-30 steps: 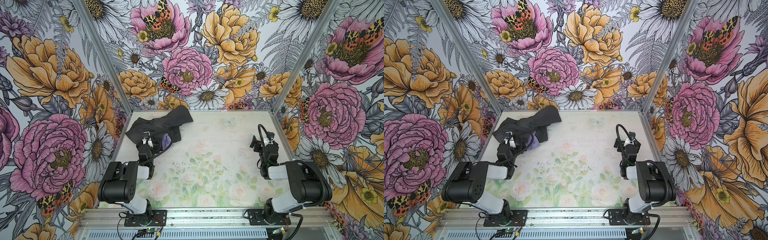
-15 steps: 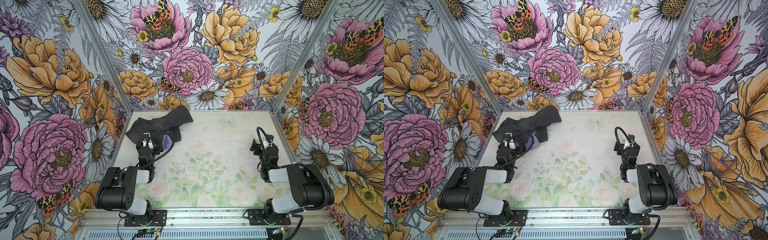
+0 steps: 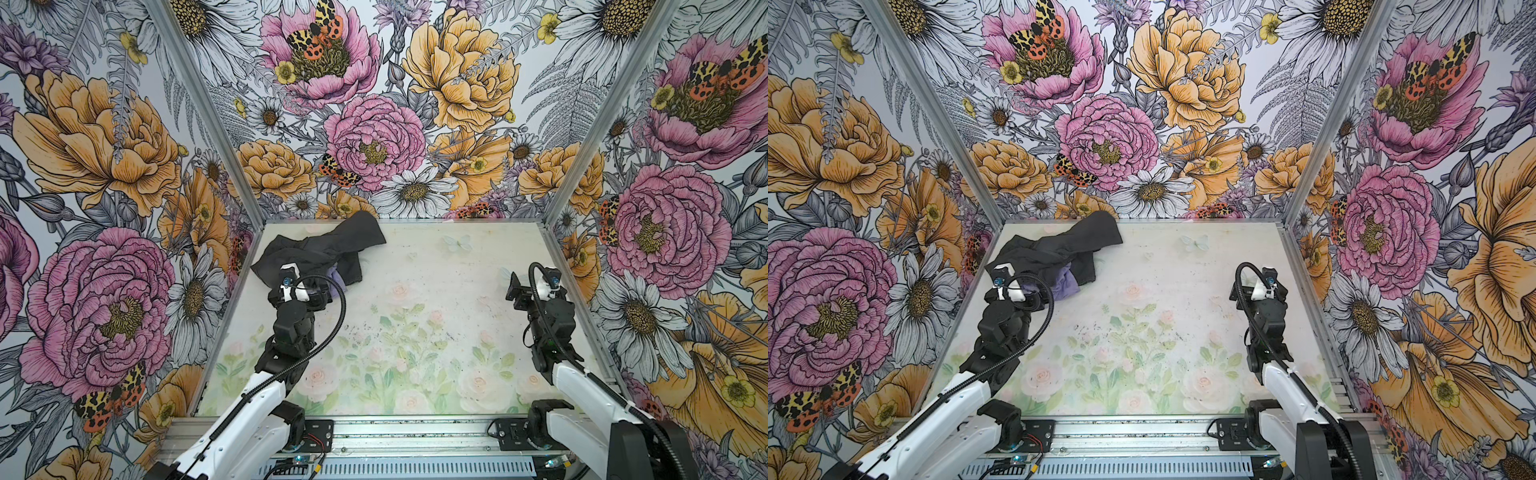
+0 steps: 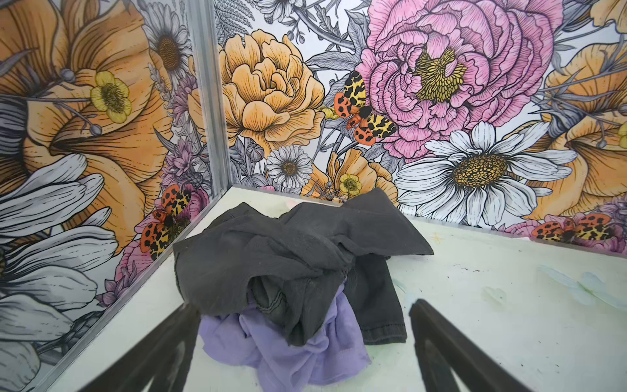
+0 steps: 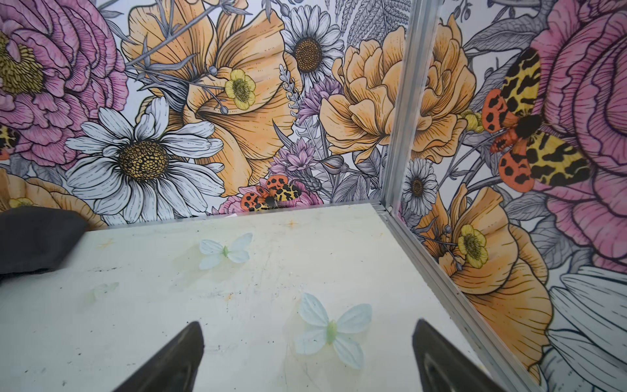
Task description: Pick out a specific cloth from the pile
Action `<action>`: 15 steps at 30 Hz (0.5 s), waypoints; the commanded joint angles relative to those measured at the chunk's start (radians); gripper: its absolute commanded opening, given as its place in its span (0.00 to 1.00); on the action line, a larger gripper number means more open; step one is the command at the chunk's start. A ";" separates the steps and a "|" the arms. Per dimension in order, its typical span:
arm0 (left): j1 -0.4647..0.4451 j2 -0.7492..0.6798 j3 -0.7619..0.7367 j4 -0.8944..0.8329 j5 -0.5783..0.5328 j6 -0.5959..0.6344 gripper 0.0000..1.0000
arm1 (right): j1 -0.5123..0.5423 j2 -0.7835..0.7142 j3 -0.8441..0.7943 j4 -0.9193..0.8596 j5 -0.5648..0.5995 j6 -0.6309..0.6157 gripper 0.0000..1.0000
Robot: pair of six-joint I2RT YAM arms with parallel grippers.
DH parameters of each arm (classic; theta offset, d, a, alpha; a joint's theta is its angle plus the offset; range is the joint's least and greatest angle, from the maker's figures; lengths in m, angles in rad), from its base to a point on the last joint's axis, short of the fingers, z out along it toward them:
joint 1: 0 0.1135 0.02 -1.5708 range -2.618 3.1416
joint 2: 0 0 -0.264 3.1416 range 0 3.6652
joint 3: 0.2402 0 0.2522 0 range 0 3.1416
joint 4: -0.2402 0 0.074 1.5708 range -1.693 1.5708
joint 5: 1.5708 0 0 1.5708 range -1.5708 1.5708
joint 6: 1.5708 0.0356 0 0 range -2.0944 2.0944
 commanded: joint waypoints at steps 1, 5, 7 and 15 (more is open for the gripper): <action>-0.012 -0.058 0.017 -0.292 -0.017 -0.160 0.96 | 0.021 -0.085 0.056 -0.156 -0.072 0.058 0.96; -0.008 -0.091 0.015 -0.382 0.027 -0.257 0.93 | 0.051 -0.139 0.107 -0.232 -0.143 0.091 0.96; 0.001 -0.090 0.010 -0.407 0.066 -0.305 0.92 | 0.071 -0.142 0.135 -0.251 -0.186 0.102 0.96; 0.180 -0.009 -0.079 -0.322 0.350 -0.437 0.85 | 0.227 -0.102 0.247 -0.293 -0.357 0.087 0.96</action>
